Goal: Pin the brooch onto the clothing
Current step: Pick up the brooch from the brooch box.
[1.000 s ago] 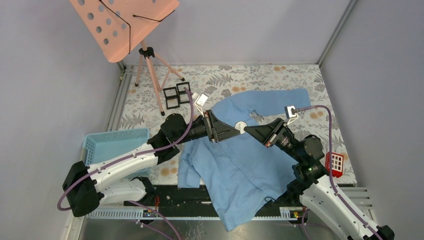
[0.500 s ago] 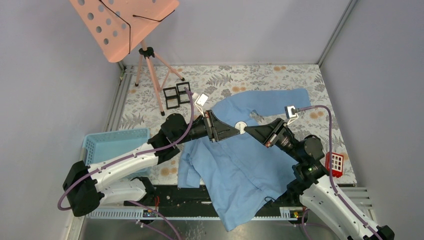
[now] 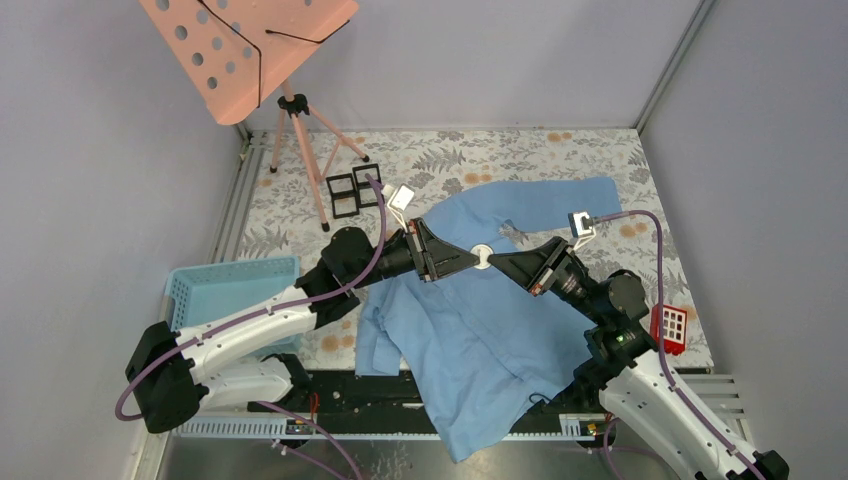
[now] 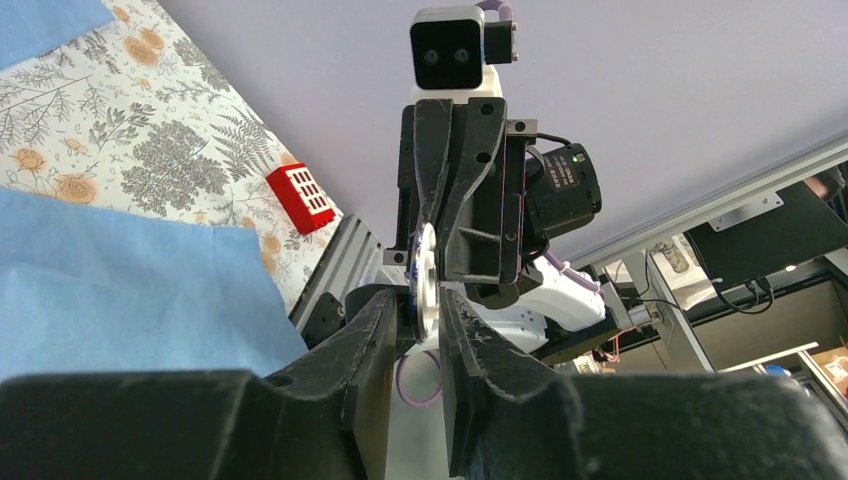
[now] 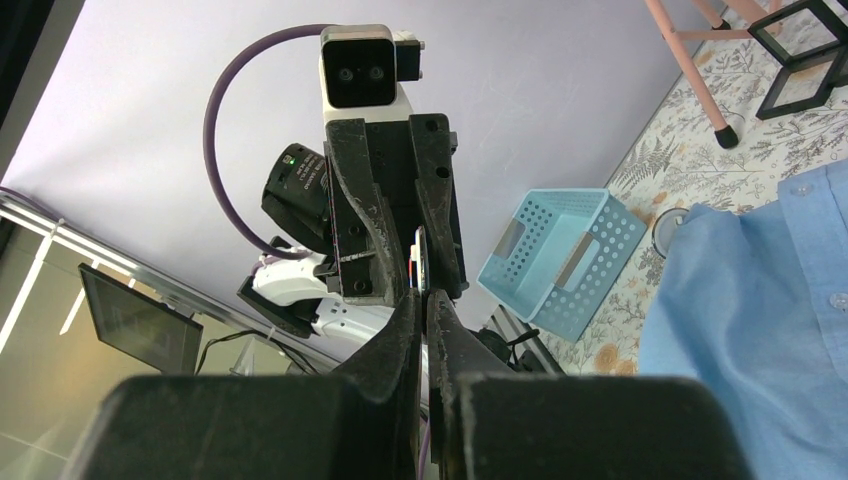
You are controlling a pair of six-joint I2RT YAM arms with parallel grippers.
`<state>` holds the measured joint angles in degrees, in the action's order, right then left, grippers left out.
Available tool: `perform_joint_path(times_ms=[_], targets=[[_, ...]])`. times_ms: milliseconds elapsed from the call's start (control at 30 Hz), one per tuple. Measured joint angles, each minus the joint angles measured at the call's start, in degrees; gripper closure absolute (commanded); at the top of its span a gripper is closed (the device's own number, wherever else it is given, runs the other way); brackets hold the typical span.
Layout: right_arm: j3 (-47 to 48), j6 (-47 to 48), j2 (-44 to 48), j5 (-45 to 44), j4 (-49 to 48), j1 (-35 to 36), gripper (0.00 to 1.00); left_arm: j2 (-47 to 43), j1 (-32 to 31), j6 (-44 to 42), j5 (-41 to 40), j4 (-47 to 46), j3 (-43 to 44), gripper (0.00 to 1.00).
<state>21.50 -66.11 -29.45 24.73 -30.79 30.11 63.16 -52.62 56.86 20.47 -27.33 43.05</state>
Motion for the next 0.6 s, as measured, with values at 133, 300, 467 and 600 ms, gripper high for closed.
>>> perform_joint_path(times_ms=[133,300,467,600], targets=[[0.0,0.0,0.0,0.0,0.0,0.0,1.0,0.0,0.02,0.0,-0.24,-0.22,0.0,0.77],[-0.37,-0.2,0.15,0.17,0.02,0.0,1.0,-0.04,0.02,0.0,-1.01,-0.22,-0.02,0.78],[-0.81,-0.33,0.46,0.22,0.04,0.02,1.0,-0.09,0.02,0.17,-1.27,-0.68,-0.44,0.78],[-0.83,-0.39,0.59,0.22,0.02,0.02,1.0,-0.09,0.02,0.39,-1.25,-0.7,-0.55,0.76]])
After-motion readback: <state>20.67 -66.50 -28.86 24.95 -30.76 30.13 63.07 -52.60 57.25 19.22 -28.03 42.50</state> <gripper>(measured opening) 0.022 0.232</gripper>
